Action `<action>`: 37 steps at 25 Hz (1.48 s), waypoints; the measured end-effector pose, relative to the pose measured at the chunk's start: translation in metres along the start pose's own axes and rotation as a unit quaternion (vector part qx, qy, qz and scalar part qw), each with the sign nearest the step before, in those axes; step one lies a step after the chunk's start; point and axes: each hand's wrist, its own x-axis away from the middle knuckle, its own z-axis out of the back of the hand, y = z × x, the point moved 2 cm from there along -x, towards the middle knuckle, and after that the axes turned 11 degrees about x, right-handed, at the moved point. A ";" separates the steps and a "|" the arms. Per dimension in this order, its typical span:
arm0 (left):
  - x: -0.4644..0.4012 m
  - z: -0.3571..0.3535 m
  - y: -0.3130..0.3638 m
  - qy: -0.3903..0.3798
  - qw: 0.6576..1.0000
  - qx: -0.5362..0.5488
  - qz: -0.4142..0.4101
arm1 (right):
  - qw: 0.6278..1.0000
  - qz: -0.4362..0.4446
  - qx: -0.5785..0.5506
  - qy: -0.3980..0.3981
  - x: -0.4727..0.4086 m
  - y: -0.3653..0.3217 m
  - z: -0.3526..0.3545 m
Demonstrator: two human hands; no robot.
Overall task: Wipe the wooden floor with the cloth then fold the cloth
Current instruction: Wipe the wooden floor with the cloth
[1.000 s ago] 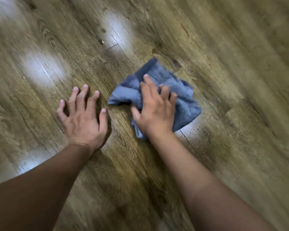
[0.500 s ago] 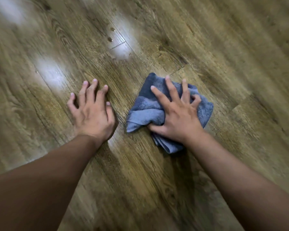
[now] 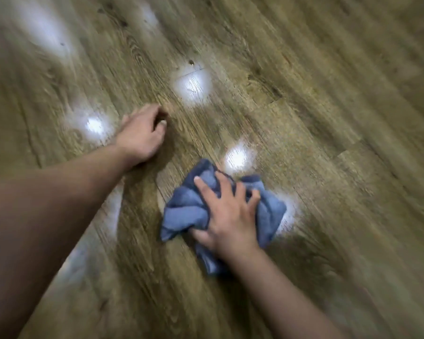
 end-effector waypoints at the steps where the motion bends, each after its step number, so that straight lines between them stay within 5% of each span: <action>1: 0.002 0.015 -0.019 0.037 0.998 -0.043 -0.009 | 1.000 -0.002 -0.003 0.003 0.011 -0.005 -0.001; 6: 0.000 0.058 -0.098 0.152 0.972 -0.088 0.160 | 0.998 -0.034 0.018 0.051 -0.031 0.010 -0.004; 20: -0.005 0.057 -0.089 0.163 0.965 -0.105 0.175 | 0.981 -0.185 0.014 0.058 -0.320 0.049 0.018; 30: -0.005 0.050 -0.094 0.169 0.962 -0.122 0.179 | 0.998 -0.009 -0.025 0.054 -0.187 -0.039 0.024; 37: -0.004 0.065 -0.086 0.146 0.970 -0.062 0.186 | 1.000 -0.025 -0.003 -0.016 -0.137 -0.100 0.030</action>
